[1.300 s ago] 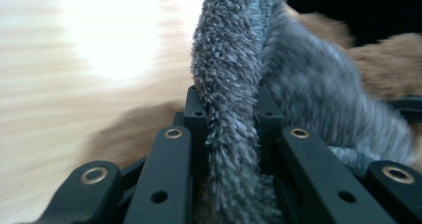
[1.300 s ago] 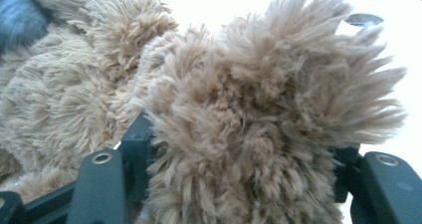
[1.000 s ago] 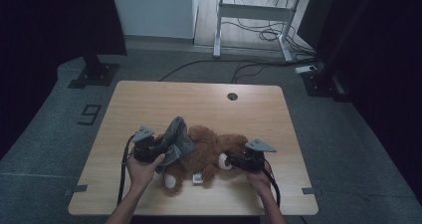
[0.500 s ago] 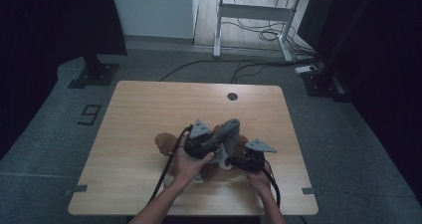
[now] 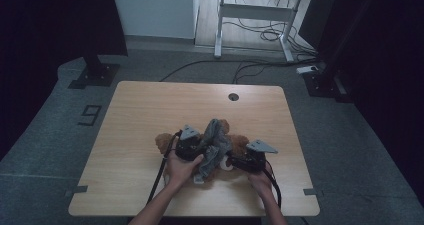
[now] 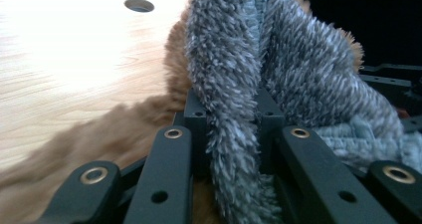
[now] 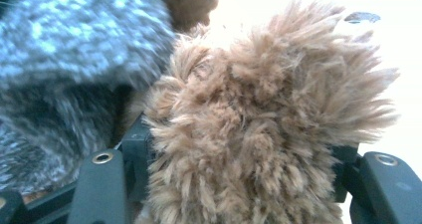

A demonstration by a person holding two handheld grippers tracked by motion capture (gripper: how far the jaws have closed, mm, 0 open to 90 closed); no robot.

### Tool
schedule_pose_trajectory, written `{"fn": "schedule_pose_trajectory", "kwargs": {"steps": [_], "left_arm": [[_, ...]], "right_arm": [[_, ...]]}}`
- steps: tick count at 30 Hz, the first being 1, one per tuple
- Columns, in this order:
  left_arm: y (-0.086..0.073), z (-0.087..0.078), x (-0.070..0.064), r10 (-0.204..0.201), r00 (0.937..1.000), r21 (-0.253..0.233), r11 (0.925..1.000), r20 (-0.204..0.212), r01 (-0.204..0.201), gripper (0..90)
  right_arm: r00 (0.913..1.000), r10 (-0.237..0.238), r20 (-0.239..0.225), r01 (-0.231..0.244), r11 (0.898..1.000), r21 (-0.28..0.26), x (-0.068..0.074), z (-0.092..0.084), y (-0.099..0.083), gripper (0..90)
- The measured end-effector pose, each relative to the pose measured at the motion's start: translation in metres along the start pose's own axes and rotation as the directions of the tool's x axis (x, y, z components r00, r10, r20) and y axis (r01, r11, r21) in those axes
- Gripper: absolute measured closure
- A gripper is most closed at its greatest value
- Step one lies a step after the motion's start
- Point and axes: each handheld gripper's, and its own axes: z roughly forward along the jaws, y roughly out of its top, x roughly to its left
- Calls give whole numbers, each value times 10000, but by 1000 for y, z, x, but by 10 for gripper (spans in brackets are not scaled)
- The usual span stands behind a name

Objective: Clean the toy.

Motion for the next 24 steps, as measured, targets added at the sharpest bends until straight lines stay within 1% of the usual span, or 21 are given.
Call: {"fn": "schedule_pose_trajectory", "kwargs": {"steps": [3,6,8,11,14,16,18,20,23,24], "left_arm": [[-5,-11,6,-37,10000,-154,9999,24,38,746],[-11,-22,11,-4,10000,-323,9995,-65,2,747],[-15,-29,14,85,9998,-415,9991,-205,-93,747],[-26,-43,23,-19,9994,-676,9977,-351,-4,750],[-37,-54,32,-207,9983,-895,9959,-552,157,753],[-42,-61,40,-362,9970,-867,9958,-682,303,753],[-46,-68,51,-493,9951,-729,9964,-857,431,754],[-51,-74,63,-788,9913,-638,9953,-1051,723,754],[-56,-78,81,-1325,9852,-297,9911,-1088,1300,753],[-57,-79,86,-1361,9831,-224,9907,-1221,1344,753]], "right_arm": [[10000,20,-17,-20,10000,-16,0,0,0,358],[10000,25,-28,-25,10000,-20,0,0,0,358],[10000,23,-32,-23,10000,-18,0,0,0,358],[10000,22,-44,-22,10000,-22,-1,0,0,357],[10000,27,-51,-27,10000,-21,0,0,0,358],[10000,40,-48,-40,10000,-26,-1,0,0,357],[10000,71,-37,-71,10000,-37,-1,0,0,357],[9999,97,-28,-97,9999,-47,-1,0,0,358],[9998,167,-67,-168,9998,-68,-2,1,0,358],[9998,177,-65,-177,9998,-74,-2,1,0,358]]}}
